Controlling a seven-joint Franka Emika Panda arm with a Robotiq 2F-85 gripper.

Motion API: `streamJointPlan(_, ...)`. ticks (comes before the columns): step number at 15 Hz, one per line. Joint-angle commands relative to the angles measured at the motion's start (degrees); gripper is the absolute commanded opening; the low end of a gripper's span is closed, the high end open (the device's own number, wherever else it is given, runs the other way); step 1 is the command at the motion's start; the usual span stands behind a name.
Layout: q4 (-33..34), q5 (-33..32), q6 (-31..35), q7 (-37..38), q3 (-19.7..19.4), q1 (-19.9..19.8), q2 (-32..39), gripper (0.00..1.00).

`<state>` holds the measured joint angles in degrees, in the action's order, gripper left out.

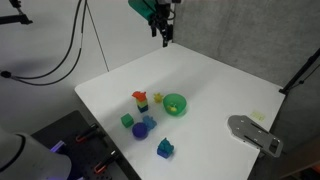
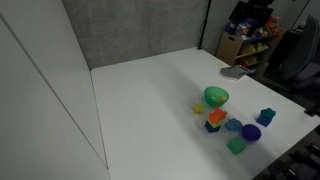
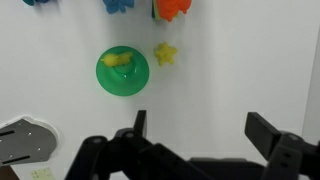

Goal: Remove the yellow toy from the green bowl and put it on the table.

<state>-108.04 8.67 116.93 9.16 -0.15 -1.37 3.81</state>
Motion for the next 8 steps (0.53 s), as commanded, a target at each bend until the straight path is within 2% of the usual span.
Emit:
streamJointPlan(1,-0.3,1.0,4.6,1.4,-0.4,0.2,4.1,1.00)
streamJointPlan(6,-2.1,1.8,10.3,1.4,-1.0,-0.4,9.5,1.00)
streamJointPlan(8,-3.8,3.1,15.3,2.0,-1.5,-0.8,11.7,1.00)
